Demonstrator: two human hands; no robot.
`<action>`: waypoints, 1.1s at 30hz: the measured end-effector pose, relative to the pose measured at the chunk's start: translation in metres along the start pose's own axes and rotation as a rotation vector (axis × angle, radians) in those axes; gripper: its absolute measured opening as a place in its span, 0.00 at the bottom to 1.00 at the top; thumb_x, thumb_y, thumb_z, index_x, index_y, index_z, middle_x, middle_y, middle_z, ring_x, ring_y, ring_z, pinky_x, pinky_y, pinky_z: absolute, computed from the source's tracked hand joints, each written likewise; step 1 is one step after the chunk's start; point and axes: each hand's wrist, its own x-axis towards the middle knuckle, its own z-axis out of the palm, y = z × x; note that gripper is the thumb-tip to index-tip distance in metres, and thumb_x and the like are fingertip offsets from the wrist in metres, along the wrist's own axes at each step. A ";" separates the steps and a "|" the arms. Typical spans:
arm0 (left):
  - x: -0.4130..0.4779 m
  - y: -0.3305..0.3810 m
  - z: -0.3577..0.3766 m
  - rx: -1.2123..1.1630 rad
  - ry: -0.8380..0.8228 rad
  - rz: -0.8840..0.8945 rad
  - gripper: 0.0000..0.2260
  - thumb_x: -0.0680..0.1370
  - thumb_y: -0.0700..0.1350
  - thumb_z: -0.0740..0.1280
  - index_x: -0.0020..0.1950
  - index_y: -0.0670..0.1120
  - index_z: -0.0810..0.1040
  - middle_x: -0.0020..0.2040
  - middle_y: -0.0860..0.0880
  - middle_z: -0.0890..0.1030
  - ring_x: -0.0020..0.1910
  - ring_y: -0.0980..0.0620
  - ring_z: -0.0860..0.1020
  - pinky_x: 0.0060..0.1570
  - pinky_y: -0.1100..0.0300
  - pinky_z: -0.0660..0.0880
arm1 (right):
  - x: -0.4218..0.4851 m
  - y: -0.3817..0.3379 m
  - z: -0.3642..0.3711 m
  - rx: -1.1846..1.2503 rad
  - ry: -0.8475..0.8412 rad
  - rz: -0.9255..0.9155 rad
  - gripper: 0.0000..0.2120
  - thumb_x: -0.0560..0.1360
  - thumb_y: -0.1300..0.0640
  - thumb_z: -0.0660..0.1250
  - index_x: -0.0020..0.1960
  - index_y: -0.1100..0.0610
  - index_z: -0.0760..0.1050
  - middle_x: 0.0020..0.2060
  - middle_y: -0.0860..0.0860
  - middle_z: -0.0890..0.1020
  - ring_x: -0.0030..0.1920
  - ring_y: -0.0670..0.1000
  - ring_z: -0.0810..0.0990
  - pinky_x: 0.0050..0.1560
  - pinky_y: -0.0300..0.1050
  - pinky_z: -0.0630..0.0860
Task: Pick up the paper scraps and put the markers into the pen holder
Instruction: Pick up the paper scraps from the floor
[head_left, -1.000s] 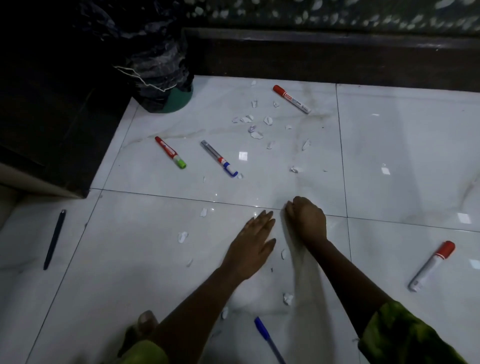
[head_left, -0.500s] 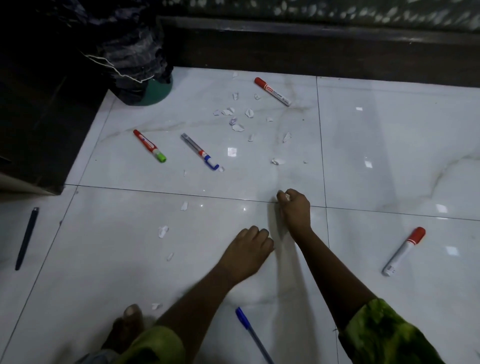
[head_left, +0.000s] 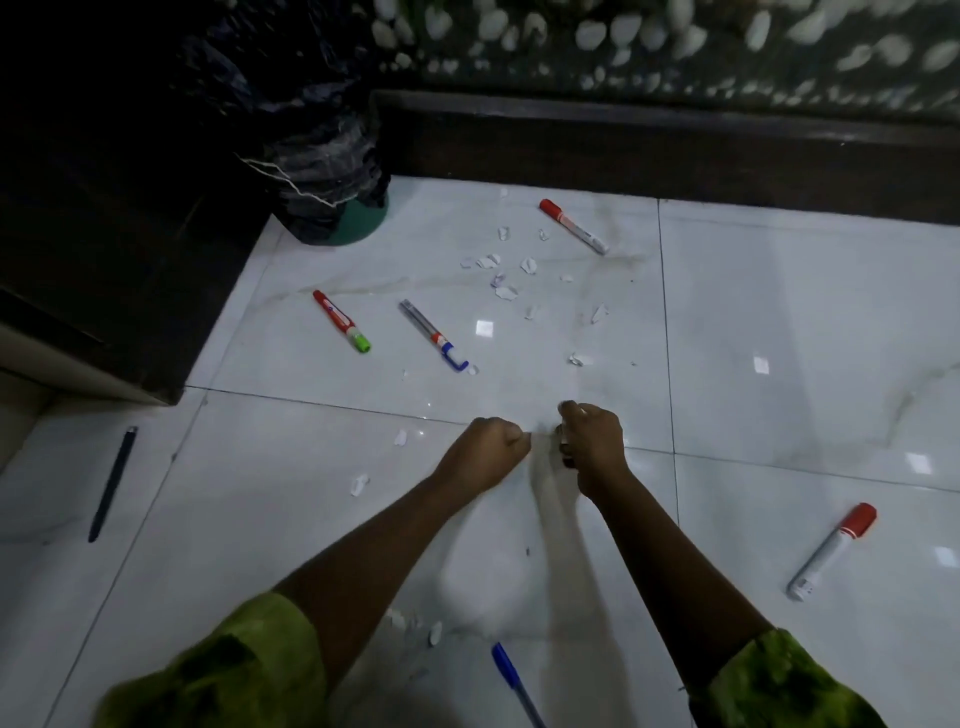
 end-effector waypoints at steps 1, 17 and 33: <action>0.001 0.006 -0.011 -0.128 0.017 -0.077 0.22 0.78 0.43 0.62 0.25 0.44 0.60 0.25 0.47 0.63 0.25 0.55 0.64 0.29 0.62 0.62 | -0.004 -0.009 0.004 0.062 -0.042 0.056 0.19 0.74 0.64 0.60 0.26 0.56 0.60 0.19 0.50 0.65 0.18 0.47 0.60 0.20 0.33 0.56; 0.113 0.021 -0.292 -1.354 0.245 -0.329 0.18 0.79 0.41 0.51 0.29 0.45 0.61 0.13 0.51 0.64 0.10 0.58 0.59 0.13 0.73 0.50 | 0.026 -0.241 0.206 0.417 -0.535 0.028 0.19 0.79 0.50 0.58 0.33 0.57 0.64 0.17 0.49 0.69 0.15 0.42 0.61 0.14 0.30 0.55; 0.143 0.018 -0.407 -1.350 0.510 -0.102 0.19 0.81 0.45 0.52 0.69 0.38 0.67 0.72 0.41 0.67 0.72 0.44 0.64 0.72 0.51 0.56 | 0.032 -0.340 0.309 0.401 -0.567 -0.070 0.15 0.81 0.54 0.51 0.40 0.60 0.67 0.56 0.60 0.72 0.71 0.61 0.60 0.70 0.62 0.57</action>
